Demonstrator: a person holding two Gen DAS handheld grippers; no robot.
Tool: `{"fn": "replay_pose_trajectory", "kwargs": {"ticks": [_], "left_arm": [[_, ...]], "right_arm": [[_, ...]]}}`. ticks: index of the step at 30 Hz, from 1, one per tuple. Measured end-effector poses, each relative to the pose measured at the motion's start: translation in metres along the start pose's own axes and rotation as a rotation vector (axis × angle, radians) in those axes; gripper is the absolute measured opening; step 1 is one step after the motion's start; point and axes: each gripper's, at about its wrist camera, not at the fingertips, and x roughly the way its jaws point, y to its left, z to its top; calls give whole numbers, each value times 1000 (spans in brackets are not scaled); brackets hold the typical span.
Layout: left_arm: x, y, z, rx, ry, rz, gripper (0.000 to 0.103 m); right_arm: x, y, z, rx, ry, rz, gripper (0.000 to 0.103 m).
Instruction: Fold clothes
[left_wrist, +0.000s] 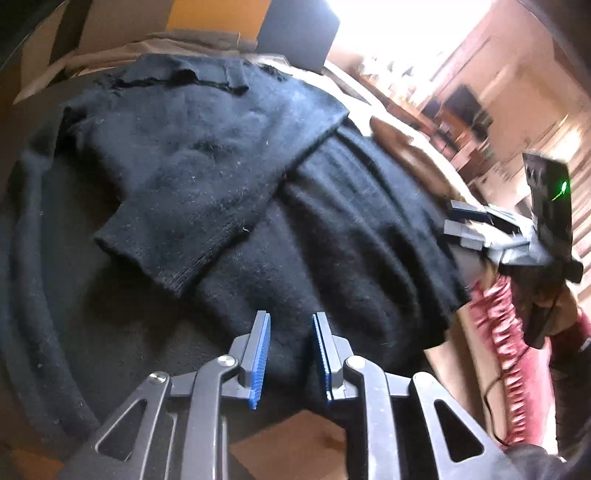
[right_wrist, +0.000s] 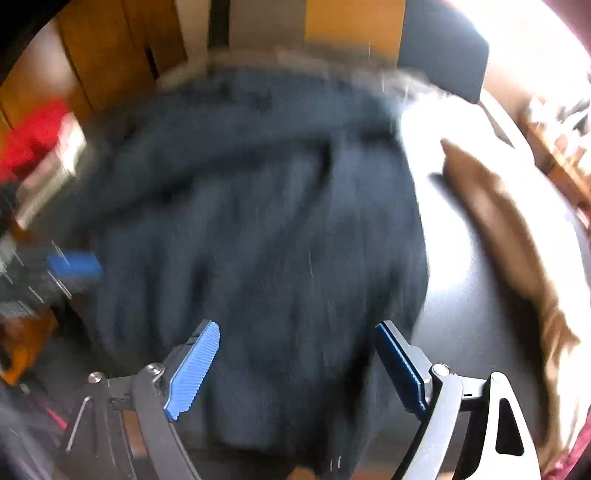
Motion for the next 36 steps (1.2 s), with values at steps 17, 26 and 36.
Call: {"fn": "replay_pose_trajectory", "kwargs": {"ticks": [17,26,36], "left_arm": [[-13,40,-15,-83,-29,-109,20],[-23,46,-16,-85,-20,-105,21],[-41,39,0,-51,-77,32,24]], "right_arm": [[137,56,89,302,-35,495,62],[111,26,123,407,-191,378,9],[-42,-182,135,515,-439,-185,16]]}}
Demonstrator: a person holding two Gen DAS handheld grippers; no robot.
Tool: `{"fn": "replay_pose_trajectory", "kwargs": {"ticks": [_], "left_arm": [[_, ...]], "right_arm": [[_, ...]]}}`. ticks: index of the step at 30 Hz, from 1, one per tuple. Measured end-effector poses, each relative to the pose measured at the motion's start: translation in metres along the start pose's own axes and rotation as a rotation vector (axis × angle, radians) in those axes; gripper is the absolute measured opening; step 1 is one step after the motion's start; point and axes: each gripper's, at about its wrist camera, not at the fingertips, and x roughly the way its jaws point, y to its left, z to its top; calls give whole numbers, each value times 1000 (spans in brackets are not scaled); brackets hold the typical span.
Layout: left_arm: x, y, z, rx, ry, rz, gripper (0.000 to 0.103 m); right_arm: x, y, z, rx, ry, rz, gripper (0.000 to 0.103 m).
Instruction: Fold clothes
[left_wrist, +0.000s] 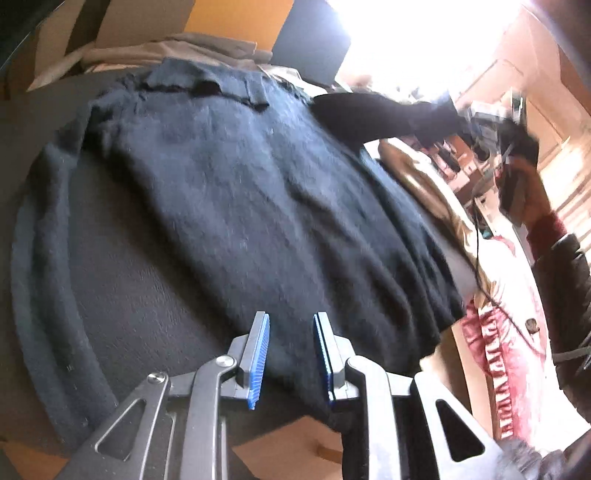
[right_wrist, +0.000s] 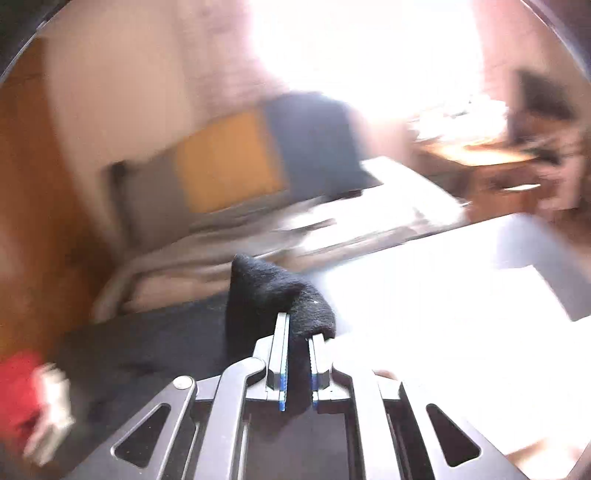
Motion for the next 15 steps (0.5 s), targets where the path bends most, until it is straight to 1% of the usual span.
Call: {"fn": "replay_pose_trajectory", "kwargs": {"ticks": [1,2,3,5,7,8,9,12,15], "left_arm": [[-2,1,3,-8,-17,8,24],[-5,4,7,-16,-33,19,24],[-7,10,14,-27,-48,36,24],[-11,24,28,-46,-70,66,25],[-7,35,36,-50,-57,96,25],[0,34,40,-47,-48,111,25],[12,24,44,-37,-36,119,25],[42,2,46,-2,-13,150,25],[57,-17,42,86,-5,216,25]], "right_arm": [[-1,-30,6,52,15,-51,23],[-2,-51,6,97,33,-74,47],[-2,-71,4,141,51,-94,64],[-7,-81,-5,115,58,-147,64],[-14,-70,-24,32,49,-165,64],[-18,-62,-32,-11,40,-174,64],[-22,-53,-41,-55,32,-183,64],[-34,-22,-72,-199,24,-88,64],[-30,21,-113,-364,148,93,64]]}}
